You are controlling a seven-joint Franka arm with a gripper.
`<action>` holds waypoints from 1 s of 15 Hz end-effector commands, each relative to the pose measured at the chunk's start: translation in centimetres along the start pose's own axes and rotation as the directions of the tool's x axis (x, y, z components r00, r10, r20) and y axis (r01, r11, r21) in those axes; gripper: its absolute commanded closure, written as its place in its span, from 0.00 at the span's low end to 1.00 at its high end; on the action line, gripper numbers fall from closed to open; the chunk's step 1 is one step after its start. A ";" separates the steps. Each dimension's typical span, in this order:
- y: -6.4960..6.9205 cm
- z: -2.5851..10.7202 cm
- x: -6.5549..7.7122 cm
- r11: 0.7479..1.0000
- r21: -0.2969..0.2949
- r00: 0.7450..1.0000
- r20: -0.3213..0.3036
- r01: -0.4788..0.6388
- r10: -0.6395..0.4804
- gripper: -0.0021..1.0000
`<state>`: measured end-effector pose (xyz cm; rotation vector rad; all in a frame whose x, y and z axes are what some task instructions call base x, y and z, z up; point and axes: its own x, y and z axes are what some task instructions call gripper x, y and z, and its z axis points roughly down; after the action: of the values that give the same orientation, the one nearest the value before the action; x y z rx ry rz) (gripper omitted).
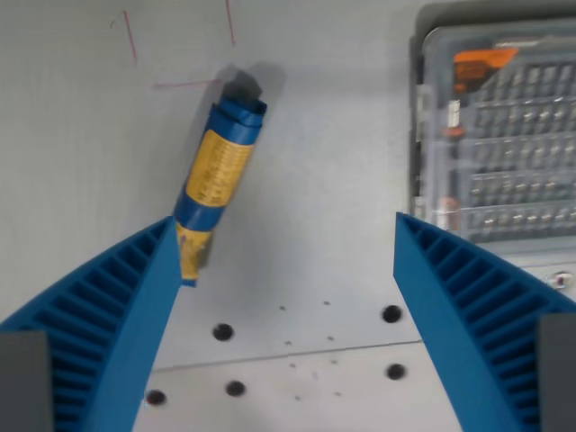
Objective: Move above the blue bag
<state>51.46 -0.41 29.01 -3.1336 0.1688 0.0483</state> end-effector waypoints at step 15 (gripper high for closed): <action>-3.8 8.6 -3.0 0.921 0.041 0.917 -0.092 -0.387 0.389 0.00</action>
<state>48.92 3.32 20.87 -3.0864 0.5424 0.0361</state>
